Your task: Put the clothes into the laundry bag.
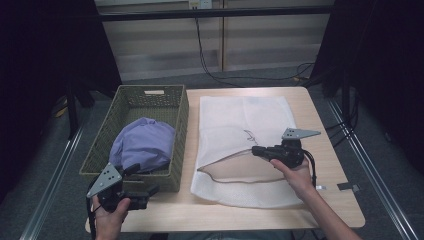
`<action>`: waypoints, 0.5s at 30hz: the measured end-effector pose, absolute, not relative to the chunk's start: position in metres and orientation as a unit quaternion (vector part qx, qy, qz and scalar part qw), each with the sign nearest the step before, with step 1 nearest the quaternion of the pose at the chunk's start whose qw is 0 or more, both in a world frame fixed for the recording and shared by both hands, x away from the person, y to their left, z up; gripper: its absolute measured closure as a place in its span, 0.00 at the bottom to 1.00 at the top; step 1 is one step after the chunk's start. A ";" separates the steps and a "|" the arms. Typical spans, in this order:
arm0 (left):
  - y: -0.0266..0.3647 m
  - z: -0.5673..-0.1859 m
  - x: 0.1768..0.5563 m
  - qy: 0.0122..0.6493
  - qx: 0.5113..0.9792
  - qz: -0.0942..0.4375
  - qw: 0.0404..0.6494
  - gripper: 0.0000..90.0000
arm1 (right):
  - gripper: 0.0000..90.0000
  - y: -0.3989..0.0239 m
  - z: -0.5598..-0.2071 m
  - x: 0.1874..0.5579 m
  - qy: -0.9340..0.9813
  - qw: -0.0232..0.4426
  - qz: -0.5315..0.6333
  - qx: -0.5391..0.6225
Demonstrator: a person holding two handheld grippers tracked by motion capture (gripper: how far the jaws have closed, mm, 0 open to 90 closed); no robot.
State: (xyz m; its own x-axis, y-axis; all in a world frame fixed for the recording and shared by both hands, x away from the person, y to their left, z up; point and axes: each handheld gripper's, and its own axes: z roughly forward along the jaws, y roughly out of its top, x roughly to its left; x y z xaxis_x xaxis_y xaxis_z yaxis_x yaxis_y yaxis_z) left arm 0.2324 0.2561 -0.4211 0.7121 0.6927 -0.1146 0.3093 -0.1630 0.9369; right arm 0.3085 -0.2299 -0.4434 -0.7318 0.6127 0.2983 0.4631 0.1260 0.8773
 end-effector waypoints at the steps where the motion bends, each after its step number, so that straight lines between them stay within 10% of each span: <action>1: 0.256 -0.421 0.232 0.339 0.742 0.173 0.552 0.06 | 0.98 -0.230 -0.443 0.309 0.746 0.068 0.555 0.361; 15: 0.255 -0.423 0.234 0.340 0.746 0.173 0.547 0.06 | 0.98 -0.232 -0.429 0.311 0.733 0.073 0.574 0.359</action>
